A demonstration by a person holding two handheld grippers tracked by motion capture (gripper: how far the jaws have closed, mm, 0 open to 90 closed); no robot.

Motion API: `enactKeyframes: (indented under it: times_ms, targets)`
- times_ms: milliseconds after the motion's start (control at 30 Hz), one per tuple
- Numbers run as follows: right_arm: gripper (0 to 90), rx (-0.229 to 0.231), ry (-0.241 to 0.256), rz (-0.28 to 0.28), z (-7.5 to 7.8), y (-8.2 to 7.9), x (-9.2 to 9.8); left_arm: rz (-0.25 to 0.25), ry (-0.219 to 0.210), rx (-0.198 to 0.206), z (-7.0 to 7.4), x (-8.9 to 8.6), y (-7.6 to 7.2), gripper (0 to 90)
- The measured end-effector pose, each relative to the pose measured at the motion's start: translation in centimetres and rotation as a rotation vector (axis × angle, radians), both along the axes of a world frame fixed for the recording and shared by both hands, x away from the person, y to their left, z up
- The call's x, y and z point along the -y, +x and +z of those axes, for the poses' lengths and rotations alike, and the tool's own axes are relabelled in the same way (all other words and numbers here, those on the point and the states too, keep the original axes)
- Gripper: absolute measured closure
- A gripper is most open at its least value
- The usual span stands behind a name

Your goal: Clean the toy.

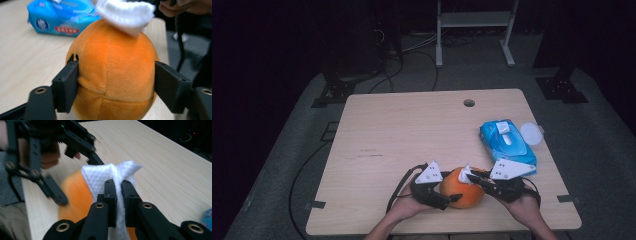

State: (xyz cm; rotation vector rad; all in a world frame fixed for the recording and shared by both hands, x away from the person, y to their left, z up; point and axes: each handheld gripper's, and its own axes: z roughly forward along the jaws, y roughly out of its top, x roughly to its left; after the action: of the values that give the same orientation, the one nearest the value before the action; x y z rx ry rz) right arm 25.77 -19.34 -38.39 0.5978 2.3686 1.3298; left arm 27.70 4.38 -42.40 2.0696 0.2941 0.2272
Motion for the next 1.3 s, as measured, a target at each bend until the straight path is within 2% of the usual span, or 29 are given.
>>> enactKeyframes:
  times_ms: [33,100,133,200,267,400,500,567,633,667,700,733,800,867,933,1067,1233,1300]
  targets:
    - [83.1,-0.004,0.007,0.017,0.1,-0.1,-0.4,-0.023,0.028,0.042,0.1,0.4,-0.5,27.8]
    - [83.1,0.004,-0.003,0.066,0.3,-0.6,-1.9,-0.052,0.061,0.090,0.1,0.6,-1.0,29.2]
    - [83.2,0.014,-0.020,0.080,0.4,-0.7,-2.5,-0.052,0.069,0.096,0.0,0.5,-1.1,29.8]
    - [83.2,0.022,-0.045,0.079,0.4,-0.6,-2.9,-0.053,0.043,0.060,-0.2,-0.2,-0.7,31.3]
    - [83.1,0.015,-0.035,0.049,0.4,-0.1,-2.1,-0.054,0.037,0.041,-0.4,-0.7,-0.4,31.7]
    - [83.1,-0.019,-0.016,-0.023,-0.2,0.8,0.7,-0.059,0.027,0.013,-0.8,-1.5,0.2,31.6]
    - [83.1,-0.036,-0.006,-0.052,-0.8,1.0,1.9,-0.056,0.015,-0.008,-0.9,-1.6,0.5,30.0]
    - [83.1,-0.043,0.005,-0.065,-1.0,0.9,2.1,-0.041,-0.007,-0.061,-0.6,-1.3,0.9,19.2]
    - [83.2,-0.038,0.002,-0.067,-1.1,1.0,1.6,-0.015,-0.043,-0.143,-0.2,-0.8,1.3,7.2]
    - [83.1,-0.038,0.007,-0.061,-1.0,0.9,1.2,0.001,-0.028,-0.147,-0.2,-0.5,1.3,5.9]
    - [83.2,-0.028,0.003,-0.051,-0.9,0.8,0.8,0.013,0.004,-0.113,-0.3,-0.3,1.1,7.8]
    - [83.1,-0.022,0.005,-0.033,-0.8,0.7,0.2,0.005,0.005,-0.092,-0.3,-0.3,1.1,11.9]
    - [83.1,-0.018,0.018,0.005,-0.6,0.4,-0.9,0.001,0.006,-0.085,-0.4,-0.4,1.0,14.4]
    - [83.1,-0.019,0.022,0.032,-0.5,0.2,-1.8,-0.010,0.033,-0.053,-0.5,-0.8,0.8,18.5]
    - [83.1,-0.013,0.008,0.044,-0.5,0.2,-2.2,-0.013,0.037,-0.044,-0.6,-1.2,0.7,23.3]
    - [83.1,-0.007,-0.005,0.014,-0.7,0.5,-1.1,-0.005,0.021,-0.066,-1.1,-2.0,0.8,24.4]
    - [83.1,-0.041,0.010,-0.052,-1.5,0.6,1.7,-0.016,0.014,-0.076,-1.2,-2.2,1.2,24.1]
    - [83.1,-0.051,0.007,-0.076,-1.9,0.7,2.6,-0.026,-0.005,-0.104,-1.1,-2.3,1.3,20.0]
